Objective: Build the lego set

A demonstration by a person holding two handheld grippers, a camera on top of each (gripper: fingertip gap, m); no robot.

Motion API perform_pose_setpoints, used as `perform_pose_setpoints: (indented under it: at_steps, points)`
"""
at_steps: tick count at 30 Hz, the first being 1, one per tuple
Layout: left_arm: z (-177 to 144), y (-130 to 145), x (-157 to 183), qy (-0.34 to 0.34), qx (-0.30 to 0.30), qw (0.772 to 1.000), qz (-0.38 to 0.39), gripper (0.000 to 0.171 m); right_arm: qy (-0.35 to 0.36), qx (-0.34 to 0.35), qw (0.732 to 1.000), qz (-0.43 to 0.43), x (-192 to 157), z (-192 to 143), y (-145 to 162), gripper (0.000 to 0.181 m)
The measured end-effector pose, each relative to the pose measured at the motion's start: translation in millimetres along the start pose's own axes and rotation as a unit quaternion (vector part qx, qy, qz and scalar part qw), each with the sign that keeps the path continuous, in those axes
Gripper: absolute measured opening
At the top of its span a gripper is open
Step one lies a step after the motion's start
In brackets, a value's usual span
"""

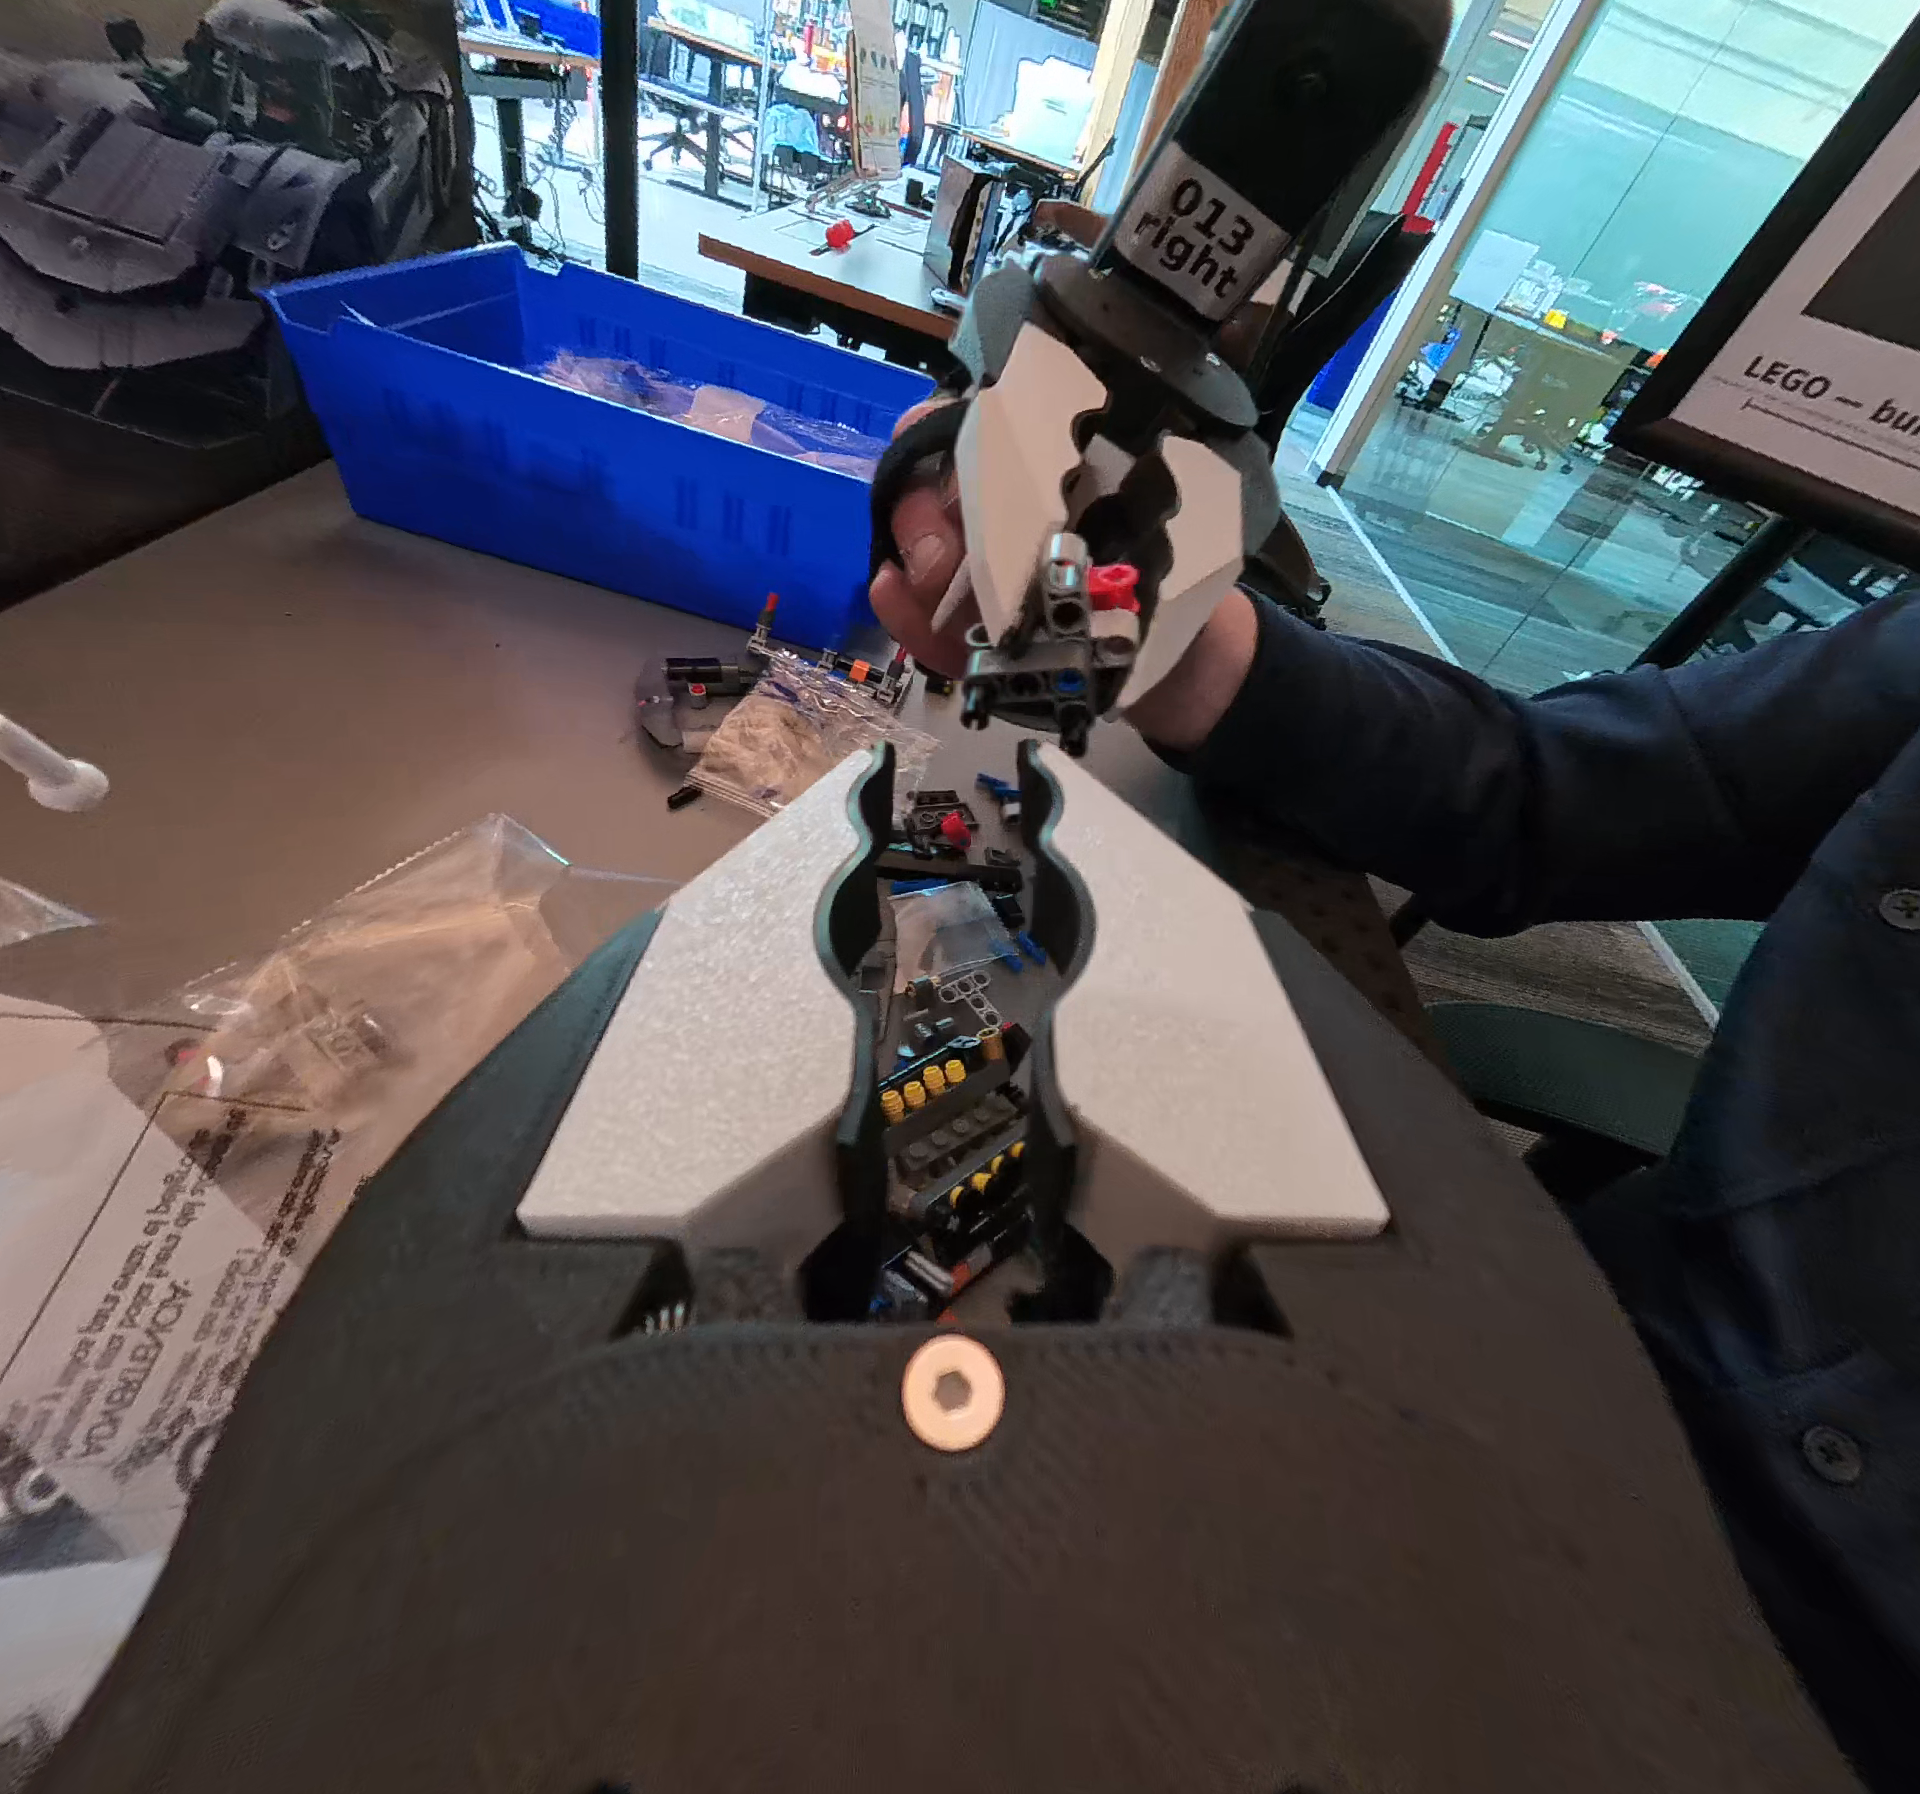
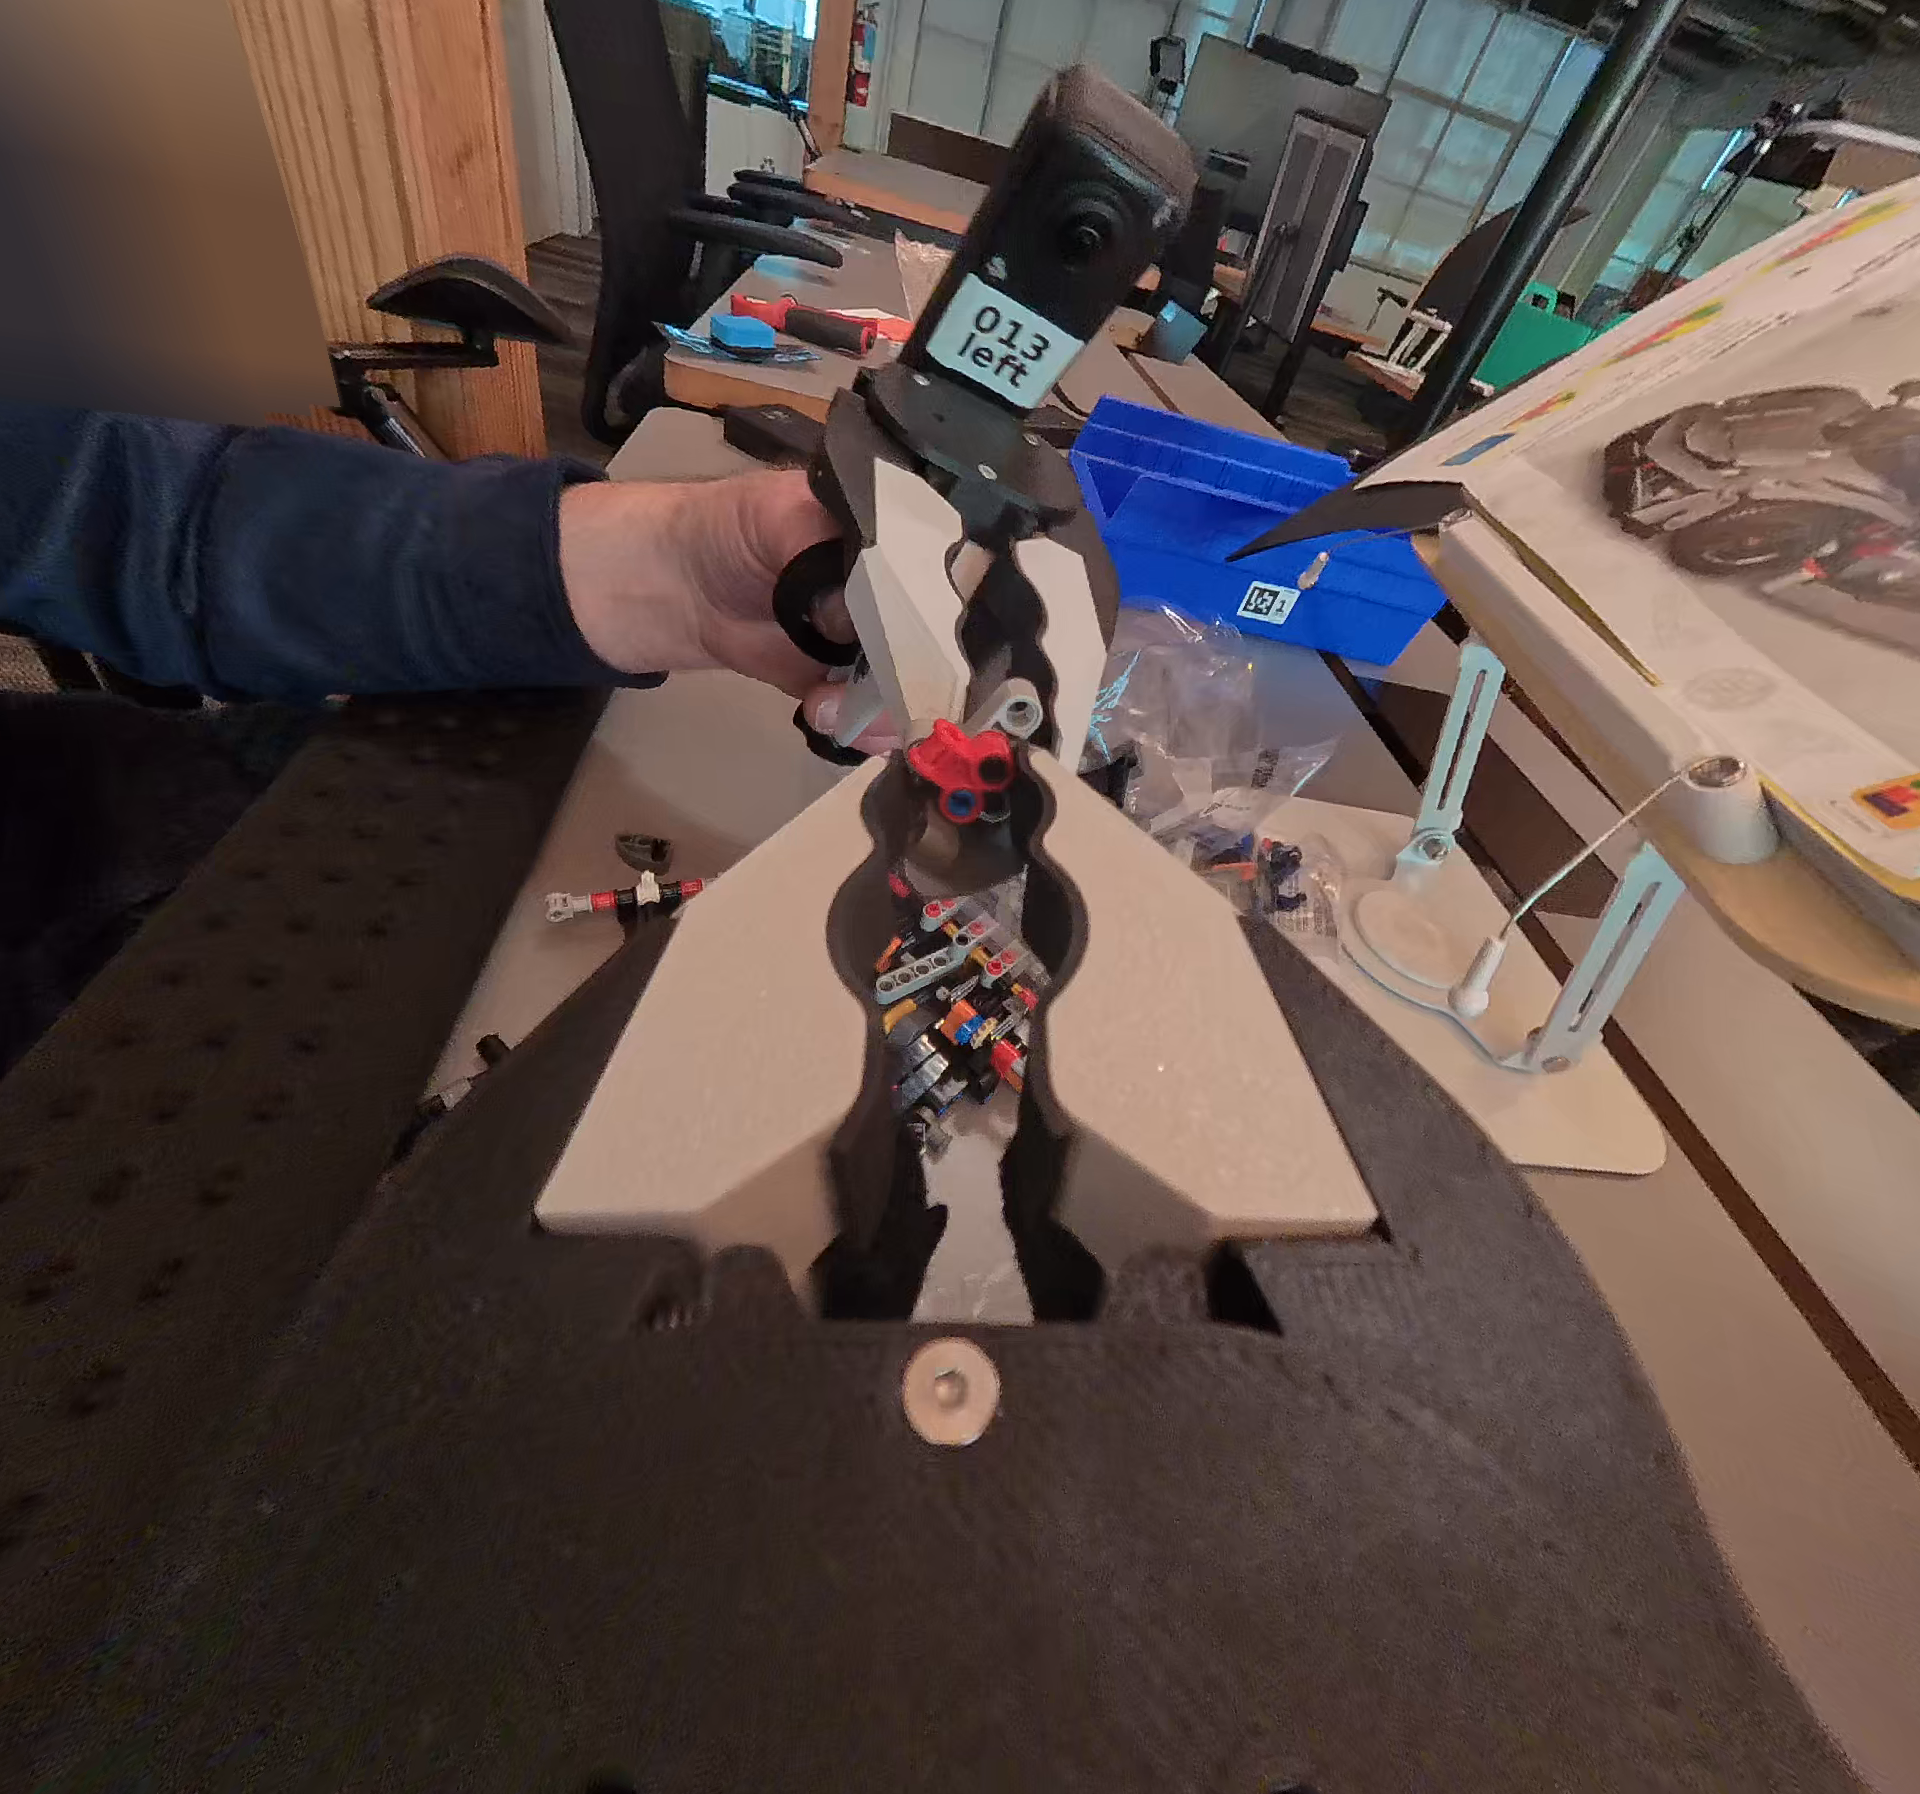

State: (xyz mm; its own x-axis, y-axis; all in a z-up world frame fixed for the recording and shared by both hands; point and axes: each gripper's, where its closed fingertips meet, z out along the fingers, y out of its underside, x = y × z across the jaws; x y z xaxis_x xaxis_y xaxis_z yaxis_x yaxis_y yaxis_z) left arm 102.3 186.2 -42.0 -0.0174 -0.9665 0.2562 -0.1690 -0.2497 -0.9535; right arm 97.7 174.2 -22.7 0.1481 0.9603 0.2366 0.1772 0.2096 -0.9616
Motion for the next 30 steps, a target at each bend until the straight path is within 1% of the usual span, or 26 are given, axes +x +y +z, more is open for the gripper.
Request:
perform_pose_setpoints:
  at_steps: [2,4,9,10,12,14,17,18,19,22,24,25,27,28,30]
  points:
    - [3,4,1,0.007,-0.007,1.000,-0.006,0.021,-0.005,-0.003,1.000,-0.013,-5,2,-1,0.016]
    - [5,7,1,0.012,-0.015,1.000,-0.011,0.025,-0.011,-0.010,1.000,-0.025,-9,4,0,0.016]
    - [-1,-2,12,0.065,0.014,0.997,-0.040,0.036,-0.022,0.012,1.000,-0.018,-11,-3,-8,0.016]
    - [-2,-4,17,0.086,0.022,0.995,-0.046,0.048,-0.021,0.013,1.000,-0.019,-10,-4,-8,0.016]
    - [-4,-9,24,0.112,0.035,0.991,-0.057,0.049,-0.019,0.002,1.000,-0.023,-10,-4,-5,0.016]
    - [-2,-5,22,0.098,0.022,0.994,-0.045,0.049,-0.022,-0.003,0.999,-0.023,-11,-2,-3,0.016]
    - [2,-5,28,0.106,0.020,0.993,-0.038,0.045,-0.020,-0.015,0.999,-0.031,-13,1,1,0.016]
    - [4,-4,28,0.099,0.019,0.995,-0.026,0.033,-0.020,-0.019,0.999,-0.034,-14,3,2,0.016]
    - [5,-5,28,0.094,0.020,0.995,-0.012,0.029,-0.021,-0.022,0.999,-0.036,-15,4,3,0.016]
    - [5,-6,27,0.085,0.023,0.996,0.001,0.027,-0.021,-0.022,0.999,-0.036,-15,4,2,0.016]
    - [4,-5,24,0.063,0.014,0.998,0.023,0.026,-0.015,-0.024,0.999,-0.034,-12,4,3,0.016]
    - [4,-4,23,0.058,0.011,0.998,0.025,0.022,-0.017,-0.026,0.999,-0.031,-12,4,4,0.017]
    - [3,-4,17,0.024,0.008,0.998,0.054,0.021,-0.013,-0.028,0.999,-0.022,-9,3,5,0.020]
    - [2,-3,18,0.021,0.002,0.997,0.068,0.022,-0.013,-0.026,0.999,-0.015,-8,1,4,0.022]
    - [3,-4,17,0.012,0.001,0.998,0.069,0.021,-0.018,-0.021,1.000,-0.007,-9,0,2,0.018]
